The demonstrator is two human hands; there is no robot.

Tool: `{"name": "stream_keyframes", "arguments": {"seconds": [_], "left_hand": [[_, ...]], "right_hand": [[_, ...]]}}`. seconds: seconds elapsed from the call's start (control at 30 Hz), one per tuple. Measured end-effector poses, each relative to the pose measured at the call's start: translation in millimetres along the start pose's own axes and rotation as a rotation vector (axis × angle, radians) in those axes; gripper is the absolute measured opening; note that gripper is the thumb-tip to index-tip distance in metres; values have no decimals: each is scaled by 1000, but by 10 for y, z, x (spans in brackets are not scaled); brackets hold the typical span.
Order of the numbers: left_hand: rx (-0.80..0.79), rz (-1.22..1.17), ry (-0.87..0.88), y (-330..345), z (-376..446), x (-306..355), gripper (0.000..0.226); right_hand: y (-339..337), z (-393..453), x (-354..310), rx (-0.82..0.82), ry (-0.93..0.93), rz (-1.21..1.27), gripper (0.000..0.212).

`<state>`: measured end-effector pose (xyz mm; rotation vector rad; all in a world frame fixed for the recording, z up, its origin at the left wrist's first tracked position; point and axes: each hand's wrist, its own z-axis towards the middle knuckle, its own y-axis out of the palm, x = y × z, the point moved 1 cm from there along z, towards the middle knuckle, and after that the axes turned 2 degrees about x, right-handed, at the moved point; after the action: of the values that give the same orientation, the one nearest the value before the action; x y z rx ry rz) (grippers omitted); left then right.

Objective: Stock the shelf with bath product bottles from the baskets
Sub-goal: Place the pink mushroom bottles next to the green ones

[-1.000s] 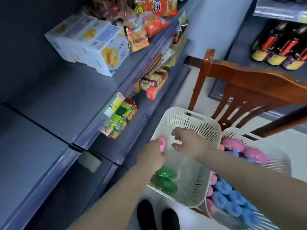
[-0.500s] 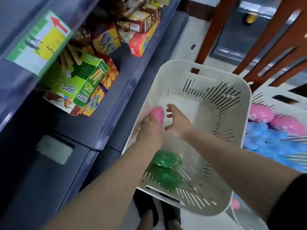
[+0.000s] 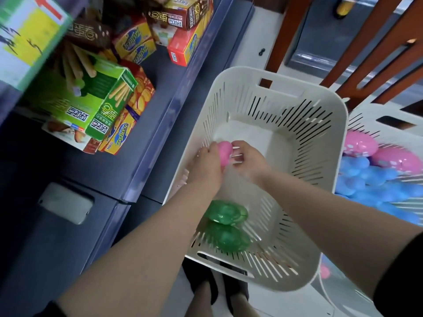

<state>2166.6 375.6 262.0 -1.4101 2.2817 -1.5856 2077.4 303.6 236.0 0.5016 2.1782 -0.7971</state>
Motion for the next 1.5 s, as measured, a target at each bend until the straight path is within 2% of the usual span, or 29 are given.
{"name": "stream_keyframes", "arguments": {"seconds": [0.13, 0.3, 0.43, 0.57, 0.77, 0.87, 0.97, 1.03, 1.1, 1.23, 1.33, 1.4, 1.5], "left_hand": [[68, -160, 102, -305, -125, 160, 45], [58, -251, 204, -924, -306, 483, 41], [63, -260, 322, -1658, -564, 792, 52], [102, -322, 403, -2459, -912, 1103, 55], [53, -569, 514, -3675, -1674, 1546, 41], [57, -586, 558, -4164, -2094, 1636, 36], [124, -701, 546, -4540, -2538, 1612, 36], [176, -782, 538, -4730, -2819, 1561, 44], [228, -838, 542, -4906, -3090, 1505, 40], [320, -883, 552, -5220, -3658, 1427, 34], [452, -823, 546, -5418, -4095, 1328, 25], [523, -793, 544, -5519, -4373, 1225, 30], [615, -807, 544, -5623, -4771, 1037, 31]], "right_hand": [[-301, -125, -188, 35, -45, 111, 42], [-789, -380, -696, 2, -82, 208, 46], [-1178, -687, -1359, -31, -206, 181, 47], [-1495, -1017, -2087, -92, -340, 108, 57], [-1848, -1716, -3242, -149, -534, 188, 56], [-1929, -2041, -3734, -181, -620, 237, 52], [-1913, -2373, -4217, -224, -709, 244, 48], [-1880, -2591, -4509, -263, -768, 228, 47], [-1828, -2818, -4763, -321, -822, 195, 45], [-1703, -3278, -5165, -472, -916, 157, 35], [-1568, -3591, -5404, -562, -953, 144, 33], [-1441, -3789, -5556, -597, -986, 149, 35], [-1180, -4081, -5754, -652, -1018, 202, 51]]}}
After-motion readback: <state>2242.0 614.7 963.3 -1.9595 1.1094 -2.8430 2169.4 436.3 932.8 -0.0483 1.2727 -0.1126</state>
